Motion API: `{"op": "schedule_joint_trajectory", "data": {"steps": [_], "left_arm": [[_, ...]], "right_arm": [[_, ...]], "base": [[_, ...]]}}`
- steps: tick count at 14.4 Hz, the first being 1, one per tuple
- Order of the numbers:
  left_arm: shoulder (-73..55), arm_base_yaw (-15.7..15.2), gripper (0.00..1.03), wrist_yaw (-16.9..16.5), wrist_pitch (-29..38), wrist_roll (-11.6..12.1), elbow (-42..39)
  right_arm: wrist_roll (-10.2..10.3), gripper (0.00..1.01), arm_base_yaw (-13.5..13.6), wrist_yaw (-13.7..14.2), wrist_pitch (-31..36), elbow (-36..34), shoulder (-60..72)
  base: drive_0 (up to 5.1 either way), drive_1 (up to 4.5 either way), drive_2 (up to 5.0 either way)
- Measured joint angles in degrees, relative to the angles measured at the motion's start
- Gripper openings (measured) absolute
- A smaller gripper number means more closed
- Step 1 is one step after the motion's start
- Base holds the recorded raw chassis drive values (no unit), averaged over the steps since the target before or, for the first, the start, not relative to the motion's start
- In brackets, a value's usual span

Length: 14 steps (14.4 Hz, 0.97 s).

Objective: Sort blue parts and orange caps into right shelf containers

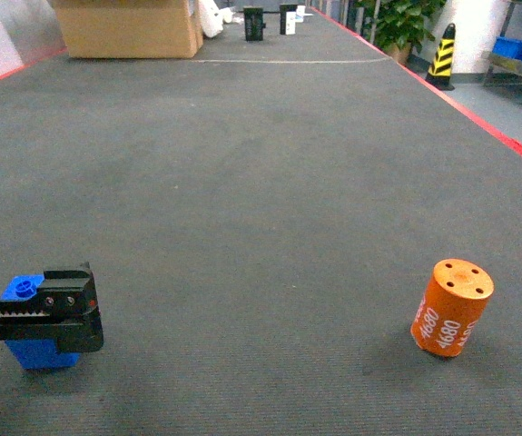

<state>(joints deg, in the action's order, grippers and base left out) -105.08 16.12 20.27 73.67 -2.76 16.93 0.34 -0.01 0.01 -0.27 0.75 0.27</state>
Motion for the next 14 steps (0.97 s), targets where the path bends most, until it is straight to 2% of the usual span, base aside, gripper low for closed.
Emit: {"op": "schedule_joint_trajectory", "data": {"steps": [14], "left_arm": [[0.0,-0.3,0.98,0.3,0.0,0.2,0.0]], "right_arm": [[0.0,0.98,0.0,0.0,0.0,0.0,0.0]], "base": [[0.0,0.0,0.0]]}}
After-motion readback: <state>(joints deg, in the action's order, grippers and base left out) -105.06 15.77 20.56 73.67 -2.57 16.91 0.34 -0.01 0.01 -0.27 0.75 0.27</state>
